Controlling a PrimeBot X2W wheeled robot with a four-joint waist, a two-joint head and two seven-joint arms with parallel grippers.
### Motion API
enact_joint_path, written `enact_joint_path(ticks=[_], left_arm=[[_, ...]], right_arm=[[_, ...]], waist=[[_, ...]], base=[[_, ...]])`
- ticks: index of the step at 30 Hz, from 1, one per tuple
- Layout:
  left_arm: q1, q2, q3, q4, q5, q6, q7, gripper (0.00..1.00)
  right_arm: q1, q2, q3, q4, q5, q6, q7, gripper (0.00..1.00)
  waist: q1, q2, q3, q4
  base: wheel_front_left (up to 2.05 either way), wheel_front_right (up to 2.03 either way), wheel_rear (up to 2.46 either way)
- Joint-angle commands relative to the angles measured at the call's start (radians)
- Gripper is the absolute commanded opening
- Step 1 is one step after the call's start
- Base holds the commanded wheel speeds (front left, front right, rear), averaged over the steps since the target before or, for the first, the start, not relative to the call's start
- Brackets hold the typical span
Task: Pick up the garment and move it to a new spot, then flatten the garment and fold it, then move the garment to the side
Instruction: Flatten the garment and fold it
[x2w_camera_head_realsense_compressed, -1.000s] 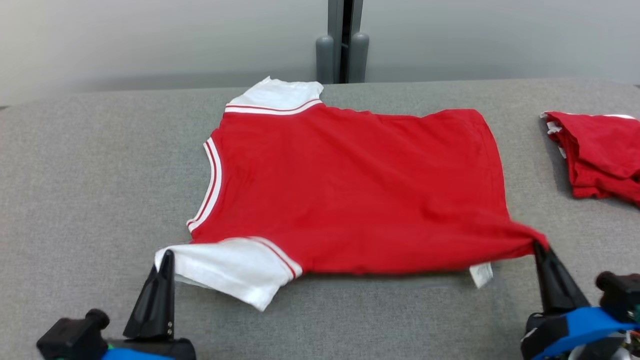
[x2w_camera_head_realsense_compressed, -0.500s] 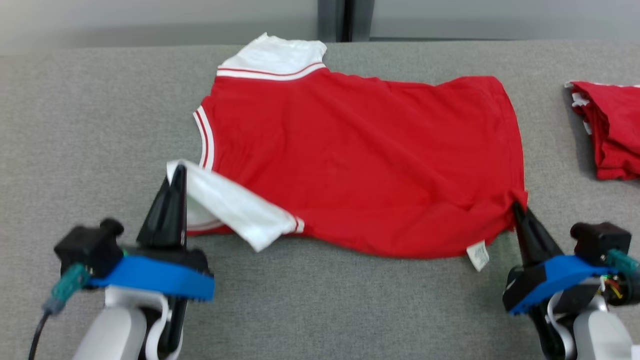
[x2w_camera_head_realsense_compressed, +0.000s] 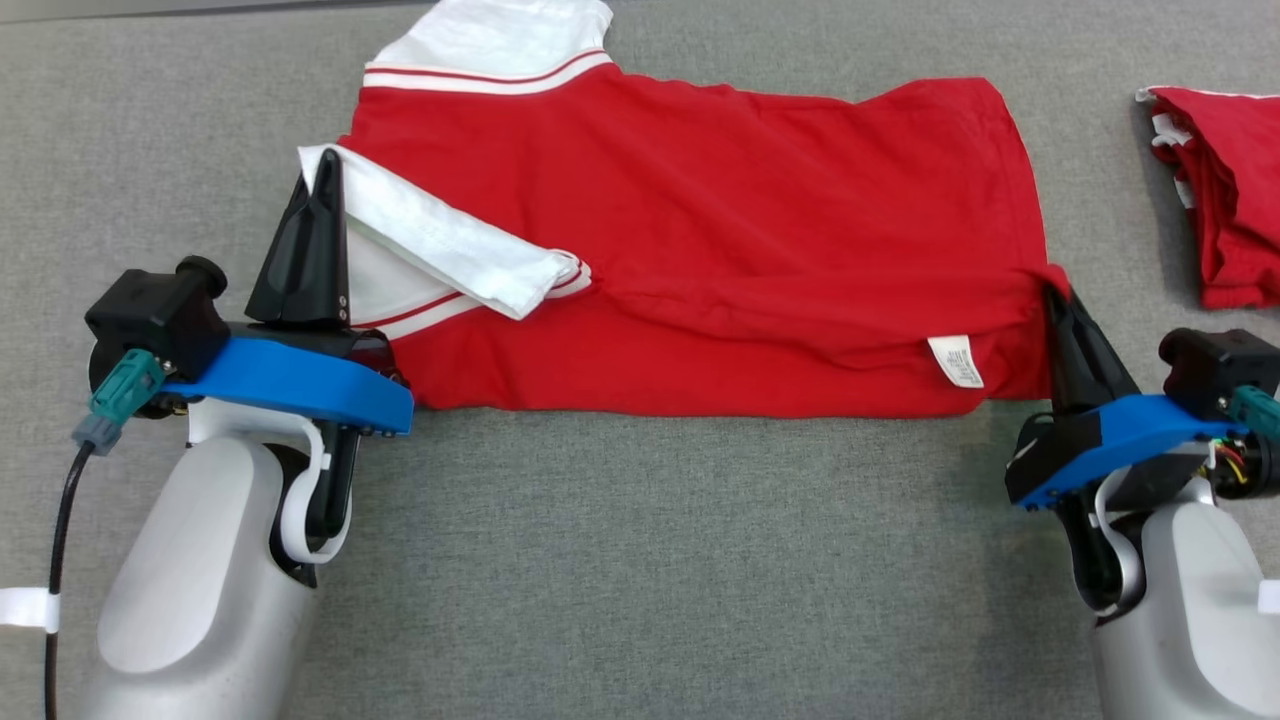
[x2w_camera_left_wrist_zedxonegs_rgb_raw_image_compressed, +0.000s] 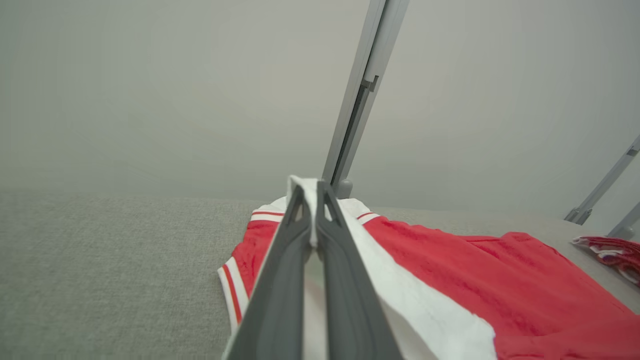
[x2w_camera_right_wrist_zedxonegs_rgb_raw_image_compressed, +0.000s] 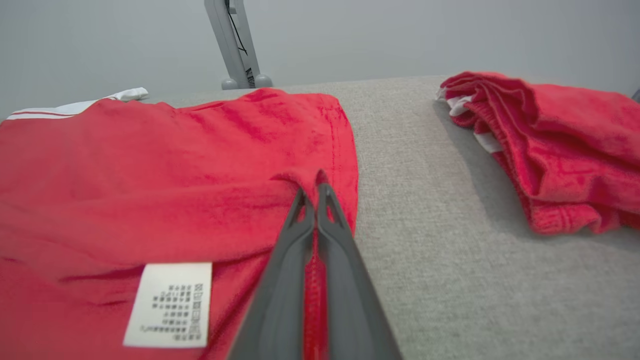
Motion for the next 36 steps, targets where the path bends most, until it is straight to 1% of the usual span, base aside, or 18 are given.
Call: enact_joint_path(ticks=[1, 2, 3, 4, 5, 6, 13, 18, 21, 24, 27, 31, 33, 36], left_arm=[[-0.018, 0.001, 0.003, 0.011, 0.004, -0.003, -0.009, 0.00], [-0.024, -0.003, 0.004, 0.030, 0.003, -0.004, -0.016, 0.00], [-0.028, -0.006, 0.004, 0.045, 0.003, -0.006, -0.022, 0.00], [-0.041, -0.011, 0.005, 0.073, 0.007, -0.011, -0.037, 0.00], [-0.045, -0.015, 0.005, 0.085, 0.010, -0.013, -0.043, 0.47], [-0.047, -0.019, 0.004, 0.095, 0.012, -0.015, -0.048, 1.00], [-0.033, -0.033, 0.008, 0.106, 0.009, -0.048, -0.070, 1.00], [0.022, -0.023, 0.019, 0.088, 0.004, -0.054, -0.075, 1.00], [0.074, -0.010, 0.025, 0.086, -0.003, -0.038, -0.063, 1.00], [0.141, -0.002, 0.030, 0.087, -0.023, -0.015, -0.011, 1.00], [0.207, 0.005, 0.048, 0.083, -0.052, 0.038, 0.060, 1.00], [0.272, 0.003, 0.068, 0.075, -0.101, 0.080, 0.160, 1.00], [0.288, -0.002, 0.069, 0.067, -0.123, 0.085, 0.198, 1.00], [0.294, -0.002, 0.080, 0.067, -0.150, 0.085, 0.215, 1.00]], right_arm=[[-0.021, 0.000, 0.001, 0.005, -0.006, 0.000, -0.014, 0.12], [-0.031, 0.000, 0.003, 0.018, -0.004, 0.000, -0.025, 0.25], [-0.040, 0.000, 0.006, 0.030, -0.003, 0.000, -0.033, 0.42], [-0.059, -0.001, 0.007, 0.046, -0.012, 0.000, -0.065, 1.00], [-0.065, -0.001, 0.006, 0.055, -0.020, 0.000, -0.078, 1.00], [-0.071, -0.001, 0.003, 0.062, -0.020, 0.000, -0.092, 1.00], [-0.071, -0.001, -0.021, 0.067, -0.042, 0.000, -0.175, 1.00], [-0.018, -0.001, -0.017, 0.033, -0.050, 0.000, -0.198, 1.00], [0.024, -0.001, 0.000, 0.007, -0.057, 0.000, -0.188, 1.00], [0.074, -0.001, 0.013, -0.022, -0.067, 0.000, -0.164, 1.00], [0.120, -0.001, 0.018, -0.048, -0.056, 0.000, -0.139, 1.00], [0.163, -0.001, 0.020, -0.063, -0.071, 0.000, -0.112, 1.00], [0.172, -0.001, 0.023, -0.067, -0.064, 0.000, -0.105, 1.00], [0.178, -0.001, 0.024, -0.068, -0.058, 0.000, -0.094, 1.00]], waist=[[-0.0002, 0.0000, 0.003, -0.001], [-0.0002, 0.0000, 0.006, -0.002], [-0.0002, 0.0000, 0.008, -0.002], [-0.0002, 0.0000, 0.012, -0.003], [-0.0002, 0.0000, 0.014, -0.003], [-0.0002, 0.0000, 0.014, -0.002], [-0.0002, 0.0000, -0.003, 0.003], [-0.0002, 0.0000, -0.037, 0.003], [-0.0002, 0.0000, -0.063, 0.001], [-0.0002, 0.0000, -0.091, 0.000], [-0.0002, 0.0000, -0.114, 0.000], [-0.0002, 0.0000, -0.126, -0.005], [-0.0002, 0.0000, -0.126, -0.010], [-0.0002, 0.0000, -0.119, -0.020]], base=[[0.00, 0.00, 0.00], [0.00, 0.00, 0.00], [0.00, 0.00, 0.00], [0.00, 0.00, 0.00], [0.00, 0.00, 0.00], [0.00, 0.00, 0.00], [0.00, 0.00, 0.00], [0.00, 0.00, 0.00], [0.00, 0.00, 0.00], [0.00, 0.00, 0.00], [0.00, 0.00, 0.00], [0.00, 0.00, 0.00], [0.00, 0.00, 0.00], [0.00, 0.00, 0.00]])
